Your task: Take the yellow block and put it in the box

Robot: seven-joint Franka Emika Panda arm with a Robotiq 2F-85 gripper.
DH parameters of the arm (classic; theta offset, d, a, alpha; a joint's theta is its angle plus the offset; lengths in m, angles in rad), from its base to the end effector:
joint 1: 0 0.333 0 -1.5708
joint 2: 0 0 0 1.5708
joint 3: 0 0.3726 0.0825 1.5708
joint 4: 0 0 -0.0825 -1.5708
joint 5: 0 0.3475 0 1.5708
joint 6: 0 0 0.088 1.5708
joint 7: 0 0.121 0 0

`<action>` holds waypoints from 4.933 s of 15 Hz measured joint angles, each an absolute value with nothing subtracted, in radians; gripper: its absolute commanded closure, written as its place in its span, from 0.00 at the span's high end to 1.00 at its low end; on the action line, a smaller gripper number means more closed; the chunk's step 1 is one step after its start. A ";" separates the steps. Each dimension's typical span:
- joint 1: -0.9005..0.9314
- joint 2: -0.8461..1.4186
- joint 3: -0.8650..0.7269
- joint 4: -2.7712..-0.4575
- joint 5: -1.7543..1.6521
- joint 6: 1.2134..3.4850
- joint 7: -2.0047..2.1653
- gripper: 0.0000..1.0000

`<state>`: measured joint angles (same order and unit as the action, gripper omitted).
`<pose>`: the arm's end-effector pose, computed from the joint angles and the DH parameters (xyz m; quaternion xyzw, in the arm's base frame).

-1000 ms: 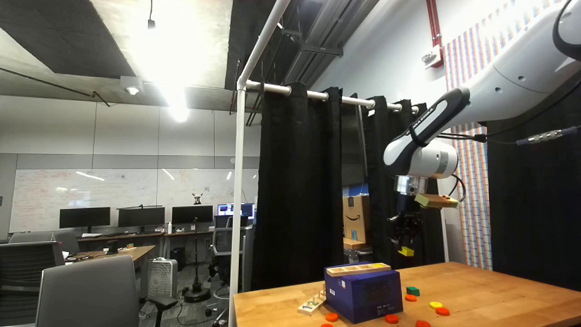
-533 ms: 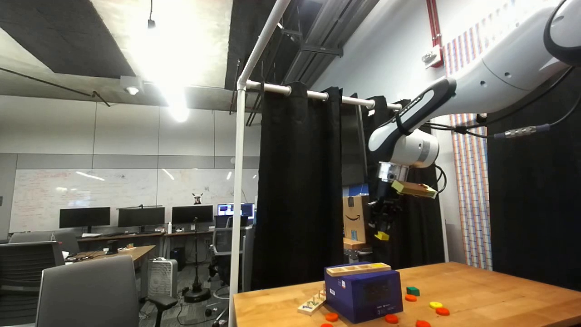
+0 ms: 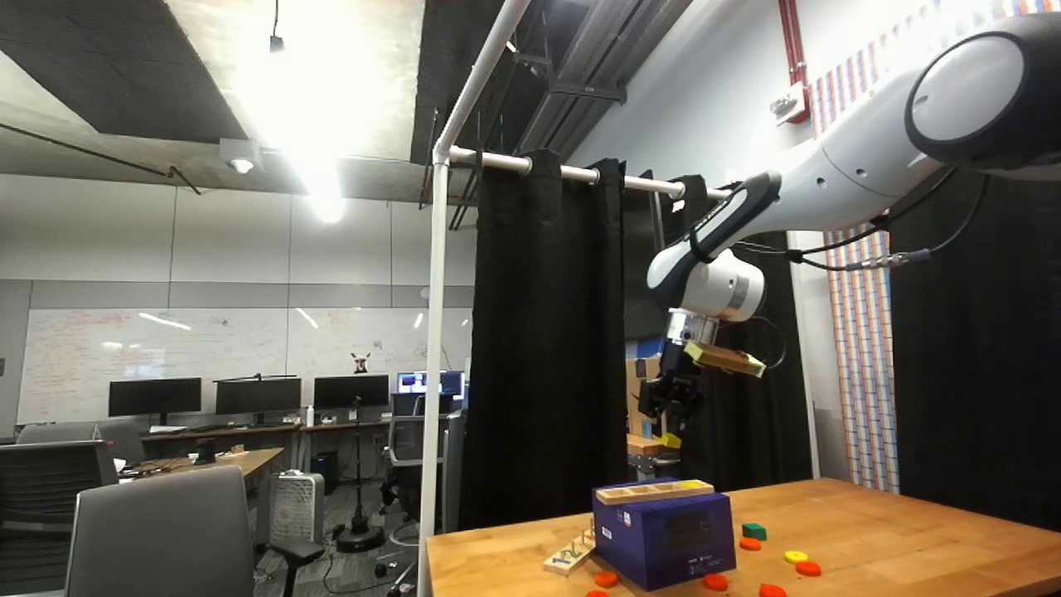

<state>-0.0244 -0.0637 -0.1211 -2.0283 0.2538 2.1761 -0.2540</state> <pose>0.5194 -0.0652 0.5544 -0.9879 0.0074 -0.1250 0.0919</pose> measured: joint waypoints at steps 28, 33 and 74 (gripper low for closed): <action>-0.106 0.253 -0.094 -1.796 0.301 2.107 -0.197 0.22; -0.118 0.264 -0.093 -1.786 0.301 2.102 -0.193 0.67; -0.276 -0.714 -0.179 -2.637 -0.139 1.986 -0.013 1.00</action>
